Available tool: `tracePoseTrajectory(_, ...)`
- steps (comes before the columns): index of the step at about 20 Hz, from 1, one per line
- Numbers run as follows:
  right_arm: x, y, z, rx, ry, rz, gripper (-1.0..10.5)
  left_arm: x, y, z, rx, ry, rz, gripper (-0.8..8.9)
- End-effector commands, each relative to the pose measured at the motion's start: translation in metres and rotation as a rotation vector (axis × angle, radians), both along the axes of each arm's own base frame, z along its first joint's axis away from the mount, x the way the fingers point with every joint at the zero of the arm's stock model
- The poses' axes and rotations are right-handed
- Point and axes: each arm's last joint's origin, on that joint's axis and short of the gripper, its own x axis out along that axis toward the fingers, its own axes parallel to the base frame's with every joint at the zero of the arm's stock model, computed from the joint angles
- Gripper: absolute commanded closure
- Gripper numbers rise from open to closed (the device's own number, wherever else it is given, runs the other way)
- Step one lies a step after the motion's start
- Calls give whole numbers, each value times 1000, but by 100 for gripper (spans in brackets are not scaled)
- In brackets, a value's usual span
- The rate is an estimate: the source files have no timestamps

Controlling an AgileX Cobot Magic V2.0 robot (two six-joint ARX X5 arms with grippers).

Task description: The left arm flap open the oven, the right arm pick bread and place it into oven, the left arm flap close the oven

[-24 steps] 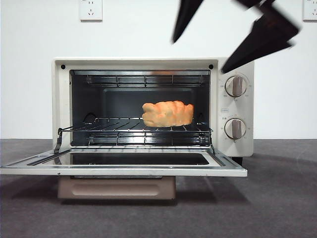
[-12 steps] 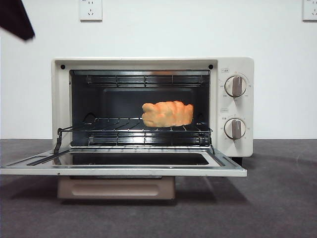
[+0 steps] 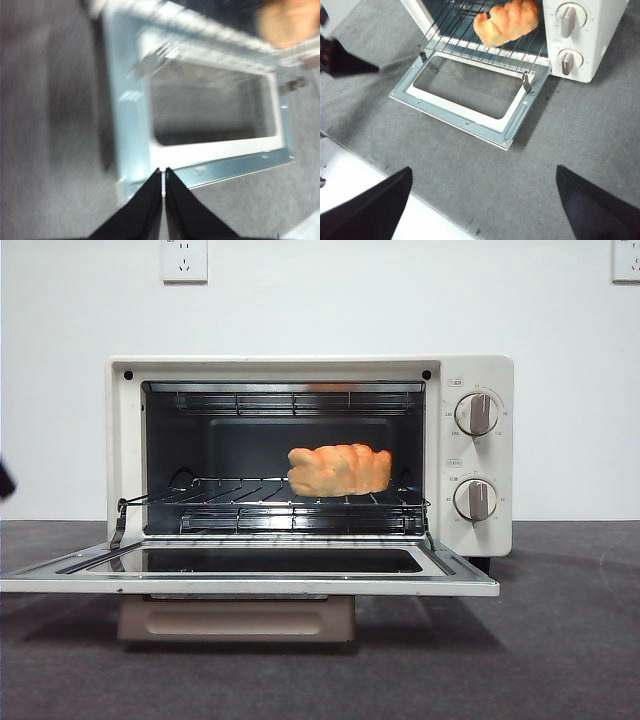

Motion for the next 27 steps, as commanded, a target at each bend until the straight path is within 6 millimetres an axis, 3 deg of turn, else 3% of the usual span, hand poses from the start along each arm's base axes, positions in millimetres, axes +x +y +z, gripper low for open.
tracePoseTrajectory(1,-2,-1,6,22,-15,-1,486,-2,3,-17,-51,65,83,801)
tracePoseTrajectory(7,-2,-1,6,22,-15,-1,486,-12,14,-47,-24,152,215,801)
tracePoseTrajectory(12,-2,-1,6,23,-17,-2,486,-10,12,-61,-95,227,157,801)
tracePoseTrajectory(27,-1,-1,6,34,-15,-7,486,7,8,-76,-205,252,99,801)
